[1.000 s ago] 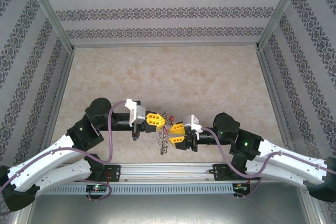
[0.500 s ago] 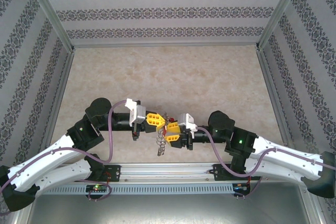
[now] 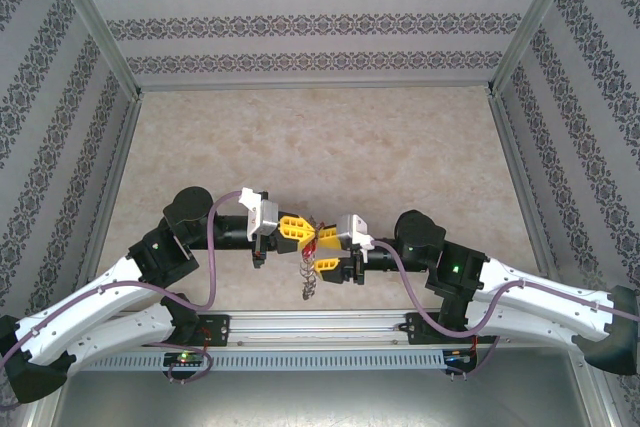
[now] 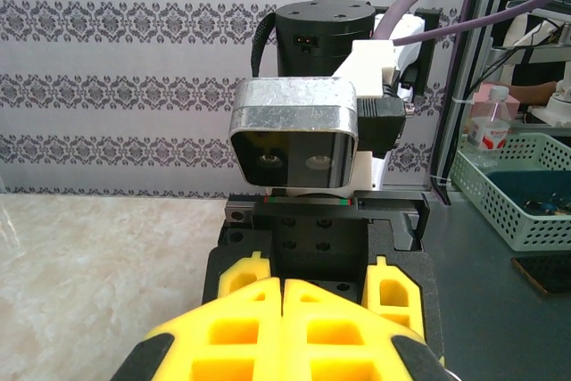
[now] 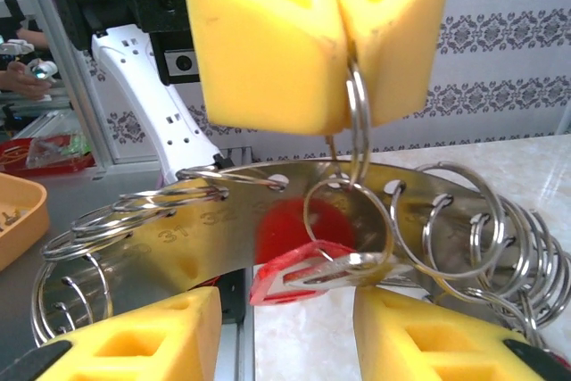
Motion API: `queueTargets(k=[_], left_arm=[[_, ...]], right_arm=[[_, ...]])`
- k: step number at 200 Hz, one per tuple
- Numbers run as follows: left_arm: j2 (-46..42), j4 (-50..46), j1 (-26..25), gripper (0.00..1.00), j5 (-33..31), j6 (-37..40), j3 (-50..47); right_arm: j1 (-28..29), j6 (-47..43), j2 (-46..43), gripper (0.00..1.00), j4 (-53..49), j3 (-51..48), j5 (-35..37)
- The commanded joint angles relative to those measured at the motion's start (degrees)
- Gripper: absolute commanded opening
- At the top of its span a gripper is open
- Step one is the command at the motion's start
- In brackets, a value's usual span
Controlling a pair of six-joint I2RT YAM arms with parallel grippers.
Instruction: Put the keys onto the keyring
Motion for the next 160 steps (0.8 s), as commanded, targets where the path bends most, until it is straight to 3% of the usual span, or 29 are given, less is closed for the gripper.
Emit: queueTargets(k=[1, 97, 119, 160], left_arm=[[-0.7, 5.0, 0.8, 0.0, 1.5, -0.6, -0.3], [-0.9, 5.8, 0.9, 0.0, 1.8, -1.2, -0.5], [-0.9, 5.7, 0.9, 0.0, 1.8, -1.2, -0.5], [-1.5, 5.2, 1.1, 0.0, 1.5, -1.0, -0.5]], right_arm=[[0.6, -0.6, -0.3, 0.44, 2.0, 1.8, 2.2], [0.6, -1.1, 0.1, 0.49, 1.7, 2.5, 7.0], [0.6, -1.1, 0.7, 0.42, 2.1, 2.7, 6.7], [0.6, -1.4, -0.2, 0.21, 0.9, 2.5, 7.4]])
